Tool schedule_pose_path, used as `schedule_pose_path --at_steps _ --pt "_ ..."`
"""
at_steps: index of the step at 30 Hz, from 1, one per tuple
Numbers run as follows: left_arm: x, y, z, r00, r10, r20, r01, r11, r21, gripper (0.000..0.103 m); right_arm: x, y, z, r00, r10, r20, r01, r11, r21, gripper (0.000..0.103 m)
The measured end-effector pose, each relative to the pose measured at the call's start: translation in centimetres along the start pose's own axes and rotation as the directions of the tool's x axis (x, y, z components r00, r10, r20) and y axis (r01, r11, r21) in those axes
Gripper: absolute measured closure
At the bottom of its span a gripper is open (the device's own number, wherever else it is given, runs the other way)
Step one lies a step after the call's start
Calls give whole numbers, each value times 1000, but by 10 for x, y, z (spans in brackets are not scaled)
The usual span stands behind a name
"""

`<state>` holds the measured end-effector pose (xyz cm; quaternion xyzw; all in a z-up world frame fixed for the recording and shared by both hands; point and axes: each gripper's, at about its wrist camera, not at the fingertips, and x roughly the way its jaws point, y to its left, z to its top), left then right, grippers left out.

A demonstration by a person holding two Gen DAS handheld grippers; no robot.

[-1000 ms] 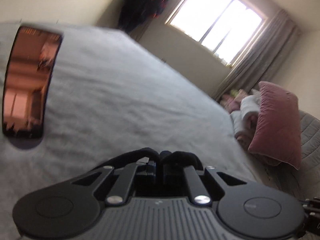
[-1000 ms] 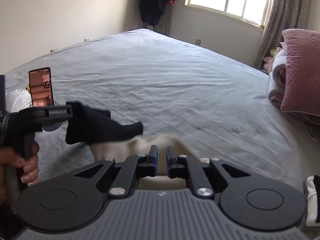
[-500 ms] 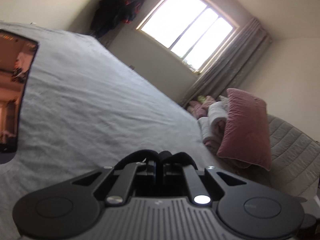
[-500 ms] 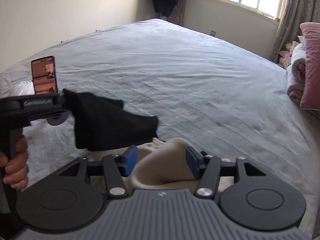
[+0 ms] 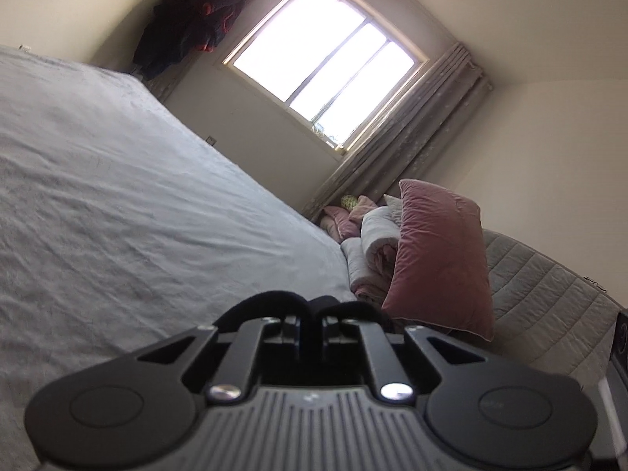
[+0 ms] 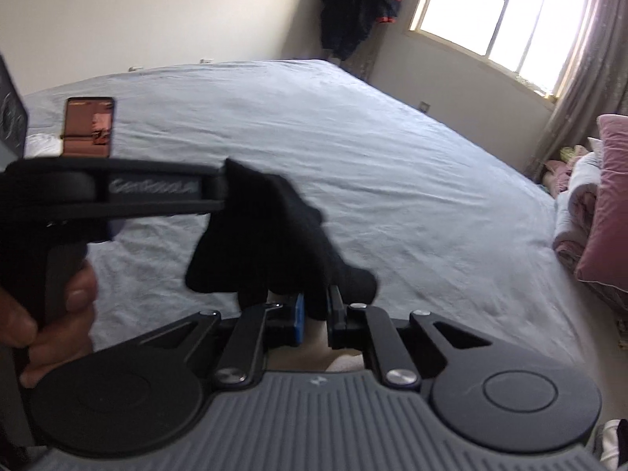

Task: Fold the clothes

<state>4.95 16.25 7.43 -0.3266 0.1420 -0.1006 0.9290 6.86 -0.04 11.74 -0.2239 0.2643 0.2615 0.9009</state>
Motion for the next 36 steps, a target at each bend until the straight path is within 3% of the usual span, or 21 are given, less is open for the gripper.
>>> schedule_pose_path --at_steps 3,9,18,22,25,27,30,36 --pt "4 3 -4 999 -23 -43 23 1000 -2 60 5 -24 2 998 -70 -4 70 997 31 93" --pt "27 0 -20 989 11 -147 -2 998 68 46 1 -78 8 986 -167 6 164 976 145 93" --pt "69 -13 -66 940 137 -313 -55 965 257 44 -14 -142 -30 969 -246 20 226 916 330 93" --pt "74 -19 -79 927 180 -329 -60 937 344 44 -25 -169 -79 962 -272 2 235 836 495 94" --pt "74 -26 -85 920 205 -334 -60 915 398 44 -37 -184 -128 960 -279 -13 226 751 620 93" --pt "70 -34 -86 923 210 -323 -55 902 429 44 -44 -192 -157 959 -281 -26 222 697 682 94" --pt "64 -45 -86 930 206 -304 -51 892 449 42 -50 -197 -188 955 -294 -39 230 650 724 94" --pt "75 -69 -91 922 219 -321 -54 890 452 40 -58 -226 -205 962 -260 -80 220 574 789 94"
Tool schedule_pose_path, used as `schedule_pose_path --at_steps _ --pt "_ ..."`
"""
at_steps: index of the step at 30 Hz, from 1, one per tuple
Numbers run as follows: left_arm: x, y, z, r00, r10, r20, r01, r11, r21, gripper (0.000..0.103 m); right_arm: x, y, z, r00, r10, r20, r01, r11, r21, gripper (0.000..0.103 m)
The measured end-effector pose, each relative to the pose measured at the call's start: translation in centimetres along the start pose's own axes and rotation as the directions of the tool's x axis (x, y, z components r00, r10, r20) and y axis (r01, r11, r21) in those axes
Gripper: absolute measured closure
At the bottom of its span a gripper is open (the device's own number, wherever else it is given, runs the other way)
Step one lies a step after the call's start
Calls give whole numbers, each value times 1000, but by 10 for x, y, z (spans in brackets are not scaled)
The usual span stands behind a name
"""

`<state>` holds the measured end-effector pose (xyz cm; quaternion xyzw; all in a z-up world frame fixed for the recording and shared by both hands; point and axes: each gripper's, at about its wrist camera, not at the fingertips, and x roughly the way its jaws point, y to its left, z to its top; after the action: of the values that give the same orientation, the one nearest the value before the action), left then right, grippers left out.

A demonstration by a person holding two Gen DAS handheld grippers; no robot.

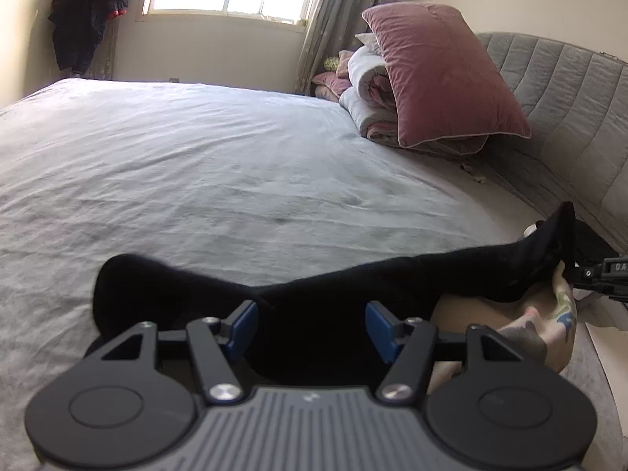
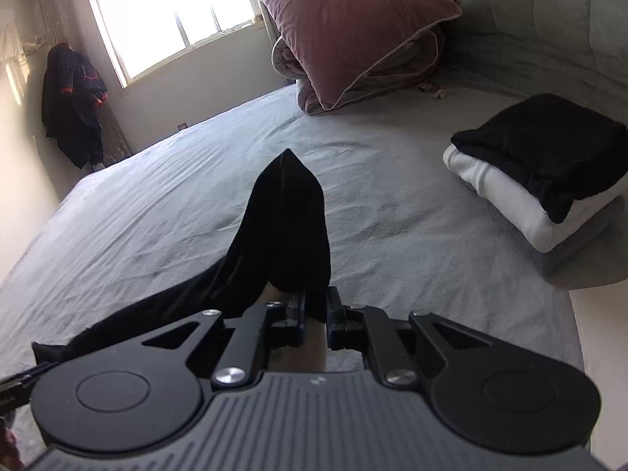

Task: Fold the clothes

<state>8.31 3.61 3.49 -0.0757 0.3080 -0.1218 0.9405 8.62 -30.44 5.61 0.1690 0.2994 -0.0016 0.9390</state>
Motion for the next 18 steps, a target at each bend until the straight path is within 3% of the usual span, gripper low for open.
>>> schedule_pose_path --at_steps 4,8,10,12,13,18 --pt "20 -18 3 996 -61 -71 57 996 -63 40 -12 -1 1 1000 -10 -4 10 999 -52 93" --pt "42 -46 -1 990 -76 -118 70 996 -53 42 -13 -7 -3 1000 12 -29 -13 999 -45 93" --pt "52 -59 -4 990 -41 -137 38 999 -25 51 -12 -11 -2 999 30 -24 -31 999 -40 93" --pt "60 -65 -6 989 29 -147 -30 999 -10 86 -13 -12 0 999 41 -14 -42 998 -47 93" --pt "63 -65 -6 986 63 -151 -65 998 -8 92 -14 -13 1 999 46 -9 -46 998 -50 93" --pt "46 -57 9 989 129 -72 -132 991 -37 96 -12 -25 6 999 44 8 -44 999 -3 93"
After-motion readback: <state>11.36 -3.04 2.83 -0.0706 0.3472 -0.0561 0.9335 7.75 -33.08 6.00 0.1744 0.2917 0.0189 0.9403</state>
